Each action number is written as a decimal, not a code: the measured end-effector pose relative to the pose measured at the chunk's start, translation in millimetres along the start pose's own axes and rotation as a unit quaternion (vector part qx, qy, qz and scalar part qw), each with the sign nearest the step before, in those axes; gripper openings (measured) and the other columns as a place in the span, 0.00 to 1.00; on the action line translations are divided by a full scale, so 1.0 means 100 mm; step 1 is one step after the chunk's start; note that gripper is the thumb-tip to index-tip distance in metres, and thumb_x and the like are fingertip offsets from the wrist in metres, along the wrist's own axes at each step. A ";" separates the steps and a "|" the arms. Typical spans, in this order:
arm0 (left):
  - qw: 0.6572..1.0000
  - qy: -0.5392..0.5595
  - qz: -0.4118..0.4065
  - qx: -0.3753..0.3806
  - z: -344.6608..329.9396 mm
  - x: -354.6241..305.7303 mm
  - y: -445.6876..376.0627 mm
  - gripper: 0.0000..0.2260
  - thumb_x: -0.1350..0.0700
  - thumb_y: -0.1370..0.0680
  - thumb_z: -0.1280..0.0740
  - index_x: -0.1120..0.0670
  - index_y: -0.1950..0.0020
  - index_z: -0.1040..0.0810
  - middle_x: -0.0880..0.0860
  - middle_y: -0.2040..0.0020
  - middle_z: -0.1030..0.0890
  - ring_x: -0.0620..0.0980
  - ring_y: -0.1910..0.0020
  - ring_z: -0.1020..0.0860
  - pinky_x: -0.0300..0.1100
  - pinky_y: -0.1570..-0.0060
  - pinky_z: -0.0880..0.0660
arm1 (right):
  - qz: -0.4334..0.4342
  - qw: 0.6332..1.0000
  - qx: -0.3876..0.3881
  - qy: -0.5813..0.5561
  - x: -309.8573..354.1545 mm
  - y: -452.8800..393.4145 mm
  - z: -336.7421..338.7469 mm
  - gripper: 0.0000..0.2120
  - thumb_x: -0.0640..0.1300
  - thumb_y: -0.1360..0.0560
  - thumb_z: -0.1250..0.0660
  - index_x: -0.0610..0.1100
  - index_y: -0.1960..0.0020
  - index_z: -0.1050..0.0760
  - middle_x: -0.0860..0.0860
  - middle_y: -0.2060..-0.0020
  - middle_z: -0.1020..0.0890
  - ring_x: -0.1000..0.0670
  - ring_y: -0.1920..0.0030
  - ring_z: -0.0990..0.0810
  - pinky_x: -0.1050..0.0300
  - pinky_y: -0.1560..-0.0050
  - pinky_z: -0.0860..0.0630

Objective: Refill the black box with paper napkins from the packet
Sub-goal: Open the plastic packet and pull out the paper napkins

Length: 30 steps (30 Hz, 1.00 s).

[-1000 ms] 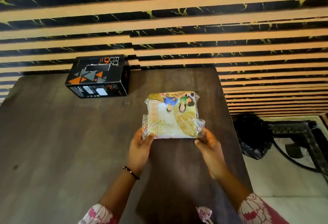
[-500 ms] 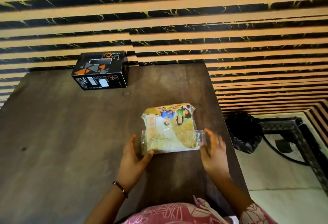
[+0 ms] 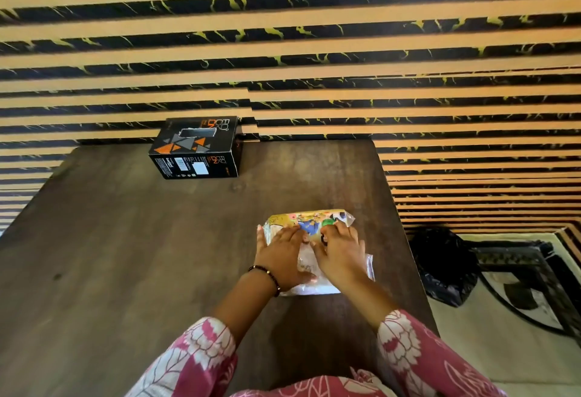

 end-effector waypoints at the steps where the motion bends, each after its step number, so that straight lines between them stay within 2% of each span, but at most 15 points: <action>1: 1.000 0.003 0.001 0.009 0.01 0.01 -0.01 0.40 0.37 0.31 0.33 0.51 0.26 0.46 0.48 0.24 0.44 0.47 0.25 0.48 0.69 0.32 0.63 | 0.001 1.000 0.000 0.017 0.01 -0.02 -0.02 0.19 0.54 0.23 0.44 0.44 0.38 0.31 0.46 0.35 0.30 0.43 0.36 0.34 0.47 0.40 0.34; 7: 0.999 0.007 0.012 0.037 0.02 0.03 -0.06 0.42 0.36 0.33 0.32 0.50 0.26 0.46 0.48 0.24 0.43 0.46 0.25 0.46 0.68 0.32 0.64 | -0.030 0.999 0.005 0.017 0.04 -0.13 -0.05 0.18 0.51 0.25 0.41 0.42 0.41 0.28 0.45 0.38 0.26 0.43 0.35 0.33 0.47 0.38 0.34; 11: 0.999 0.028 0.012 0.034 0.05 0.03 -0.04 0.41 0.36 0.34 0.31 0.49 0.28 0.43 0.47 0.25 0.41 0.47 0.26 0.44 0.69 0.33 0.63 | -0.032 0.999 0.011 0.011 0.03 -0.16 -0.05 0.16 0.50 0.25 0.40 0.43 0.41 0.27 0.46 0.39 0.26 0.43 0.35 0.34 0.48 0.39 0.34; 13: 0.999 0.037 0.015 0.033 0.06 0.03 -0.04 0.40 0.35 0.35 0.31 0.50 0.29 0.41 0.47 0.26 0.38 0.47 0.27 0.42 0.68 0.32 0.64 | -0.034 0.999 0.001 -0.007 0.00 -0.17 -0.03 0.13 0.50 0.25 0.40 0.45 0.46 0.25 0.47 0.41 0.24 0.44 0.37 0.33 0.48 0.40 0.34; 16: 0.999 0.029 0.012 0.038 0.10 0.04 -0.04 0.39 0.33 0.36 0.31 0.48 0.30 0.39 0.47 0.28 0.35 0.49 0.28 0.39 0.67 0.32 0.63 | -0.026 0.997 -0.004 -0.070 -0.04 -0.14 -0.01 0.07 0.48 0.27 0.40 0.50 0.62 0.28 0.50 0.50 0.21 0.46 0.41 0.32 0.51 0.44 0.35; 18: 0.998 0.030 0.012 0.046 0.13 0.05 -0.05 0.36 0.31 0.37 0.32 0.46 0.35 0.35 0.46 0.31 0.31 0.50 0.31 0.35 0.68 0.32 0.60 | -0.010 0.993 0.002 -0.122 -0.06 -0.11 -0.02 0.08 0.45 0.28 0.40 0.51 0.66 0.30 0.52 0.55 0.20 0.49 0.46 0.31 0.53 0.47 0.36; 21: 0.994 0.067 0.030 0.077 0.20 0.06 -0.06 0.32 0.26 0.35 0.40 0.44 0.39 0.30 0.44 0.36 0.26 0.50 0.34 0.31 0.67 0.33 0.60 | -0.032 0.968 0.008 -0.248 -0.14 -0.08 0.07 0.11 0.39 0.28 0.38 0.51 0.67 0.28 0.53 0.62 0.21 0.51 0.57 0.26 0.59 0.59 0.31; 23: 0.988 0.105 0.048 0.100 0.26 0.06 -0.06 0.32 0.26 0.31 0.51 0.43 0.38 0.28 0.45 0.34 0.27 0.51 0.32 0.33 0.68 0.34 0.62 | -0.059 0.939 0.025 -0.338 -0.20 -0.04 0.15 0.10 0.36 0.28 0.37 0.48 0.64 0.25 0.51 0.63 0.20 0.52 0.61 0.24 0.61 0.63 0.29; 25: 0.982 0.139 0.068 0.107 0.32 0.07 -0.05 0.31 0.30 0.27 0.58 0.43 0.38 0.26 0.48 0.33 0.27 0.54 0.30 0.36 0.67 0.33 0.62 | -0.043 0.911 0.050 -0.406 -0.21 0.04 0.28 0.09 0.34 0.27 0.36 0.45 0.63 0.25 0.49 0.65 0.20 0.55 0.65 0.22 0.60 0.60 0.27; 27: 0.981 0.146 0.070 0.105 0.36 0.07 -0.05 0.29 0.34 0.24 0.58 0.43 0.40 0.24 0.49 0.33 0.27 0.54 0.30 0.37 0.67 0.32 0.60 | 0.000 0.878 0.121 -0.462 -0.15 0.15 0.40 0.08 0.32 0.26 0.37 0.42 0.61 0.26 0.46 0.66 0.20 0.55 0.68 0.21 0.59 0.58 0.24; 28: 0.982 0.148 0.064 0.101 0.37 0.08 -0.05 0.27 0.34 0.24 0.55 0.43 0.42 0.23 0.48 0.34 0.26 0.54 0.30 0.35 0.68 0.32 0.60 | 0.020 0.867 0.164 -0.471 -0.11 0.23 0.44 0.06 0.32 0.26 0.37 0.41 0.59 0.27 0.45 0.65 0.20 0.55 0.67 0.20 0.62 0.58 0.22; 30: 0.981 0.154 0.058 0.098 0.36 0.10 -0.07 0.22 0.34 0.25 0.50 0.42 0.44 0.23 0.46 0.35 0.25 0.52 0.32 0.34 0.69 0.33 0.62 | 0.036 0.869 0.242 -0.430 -0.08 0.40 0.45 0.05 0.32 0.25 0.38 0.40 0.52 0.27 0.44 0.59 0.20 0.54 0.61 0.19 0.70 0.59 0.24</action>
Point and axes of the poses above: each hand's wrist, its own y-axis away from the middle knuckle, its own z-axis out of the back of the hand, x = y × z, the point moved 5 cm from there along -y, towards the middle knuckle
